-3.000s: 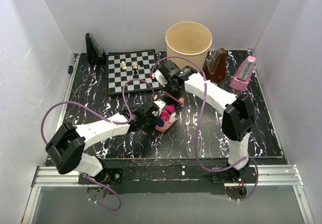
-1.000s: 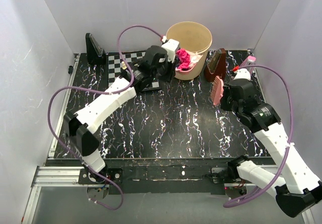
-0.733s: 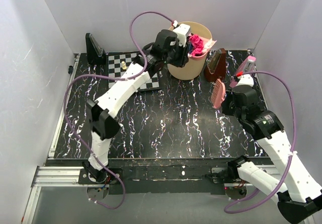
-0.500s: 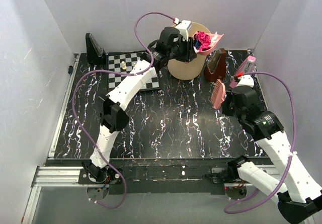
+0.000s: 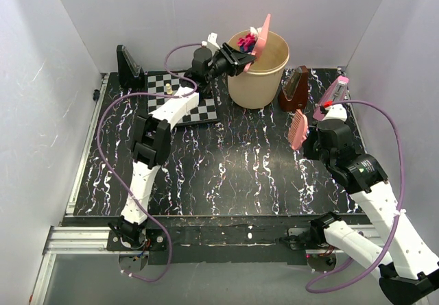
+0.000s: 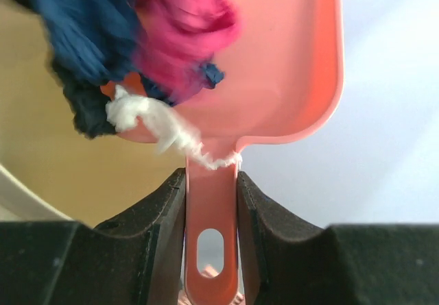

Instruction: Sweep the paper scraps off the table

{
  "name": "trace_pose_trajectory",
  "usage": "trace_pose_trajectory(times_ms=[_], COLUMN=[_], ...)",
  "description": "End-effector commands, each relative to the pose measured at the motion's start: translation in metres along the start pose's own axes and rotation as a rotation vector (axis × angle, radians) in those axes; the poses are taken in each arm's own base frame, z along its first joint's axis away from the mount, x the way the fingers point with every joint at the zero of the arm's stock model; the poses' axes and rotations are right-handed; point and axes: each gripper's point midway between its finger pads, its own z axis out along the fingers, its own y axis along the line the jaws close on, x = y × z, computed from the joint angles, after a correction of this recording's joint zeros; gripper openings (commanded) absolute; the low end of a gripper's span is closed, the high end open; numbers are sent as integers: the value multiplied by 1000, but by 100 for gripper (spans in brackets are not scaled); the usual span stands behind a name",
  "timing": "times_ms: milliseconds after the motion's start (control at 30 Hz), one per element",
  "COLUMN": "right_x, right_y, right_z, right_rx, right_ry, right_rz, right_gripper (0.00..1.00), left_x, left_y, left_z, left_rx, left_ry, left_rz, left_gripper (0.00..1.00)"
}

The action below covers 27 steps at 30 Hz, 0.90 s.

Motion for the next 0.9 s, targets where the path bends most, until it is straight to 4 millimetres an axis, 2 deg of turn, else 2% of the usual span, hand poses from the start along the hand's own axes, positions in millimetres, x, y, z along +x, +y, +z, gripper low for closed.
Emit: trace_pose_trajectory(times_ms=[0, 233, 533, 633, 700, 767, 867], right_x=[-14, -14, -14, -15, -13, -13, -13], right_y=[3, 6, 14, 16, 17, 18, 21], right_z=[-2, 0, 1, 0, 1, 1, 0], right_rx=[-19, -32, -67, -75, -81, -88, -101], right_ry=[-65, -59, -47, -47, -45, -45, -41], right_rz=[20, 18, 24, 25, 27, 28, 30], right_gripper=[1, 1, 1, 1, 1, 1, 1], left_x=[8, 3, -12, -13, -13, -9, -10], left_y=[-43, -53, -93, -116, -124, -121, -103], left_z=[-6, -12, -29, -34, -36, -36, -36], left_rx=[225, 368, 479, 525, 524, 498, 488], left_ry=[28, 26, -21, -4, 9, 18, -25], left_rz=[-242, -442, -496, -463, -453, -464, -479], left_gripper=[0, 0, 0, 0, 0, 0, 0])
